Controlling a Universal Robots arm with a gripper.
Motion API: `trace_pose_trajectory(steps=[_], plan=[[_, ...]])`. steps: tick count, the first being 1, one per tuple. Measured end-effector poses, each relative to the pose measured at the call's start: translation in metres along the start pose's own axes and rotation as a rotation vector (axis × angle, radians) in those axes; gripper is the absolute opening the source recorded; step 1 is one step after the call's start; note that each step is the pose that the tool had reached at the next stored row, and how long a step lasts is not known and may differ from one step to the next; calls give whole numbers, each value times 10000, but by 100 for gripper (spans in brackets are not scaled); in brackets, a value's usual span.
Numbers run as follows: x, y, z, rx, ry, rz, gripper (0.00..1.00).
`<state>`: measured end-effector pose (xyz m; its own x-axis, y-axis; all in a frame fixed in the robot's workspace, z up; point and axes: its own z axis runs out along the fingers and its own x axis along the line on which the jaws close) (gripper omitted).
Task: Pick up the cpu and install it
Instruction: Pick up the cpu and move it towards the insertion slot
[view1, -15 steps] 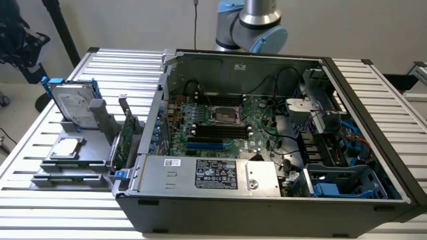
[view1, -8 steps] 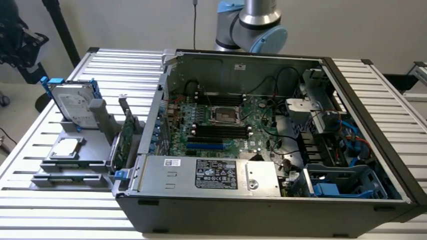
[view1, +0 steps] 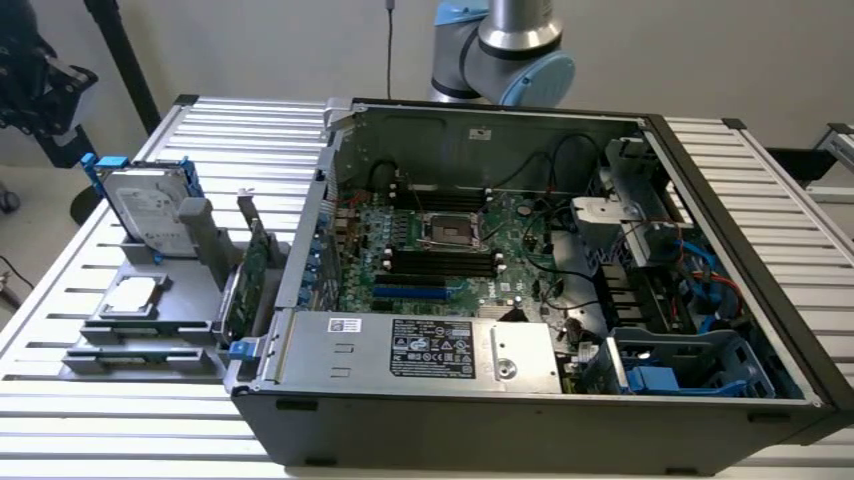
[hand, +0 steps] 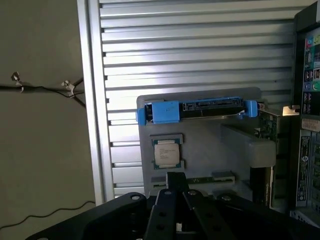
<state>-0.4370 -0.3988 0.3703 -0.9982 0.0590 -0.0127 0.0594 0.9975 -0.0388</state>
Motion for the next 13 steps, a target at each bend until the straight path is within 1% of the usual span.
trace_pose_trajectory(steps=[6,9,10,12,13], plan=[[0,0,0,0,-1,-34,12],[0,0,0,0,-1,-40,30],[0,0,4,1,3,-40,30],[1,1,30,0,9,-40,42],[1,2,46,0,10,-40,42]])
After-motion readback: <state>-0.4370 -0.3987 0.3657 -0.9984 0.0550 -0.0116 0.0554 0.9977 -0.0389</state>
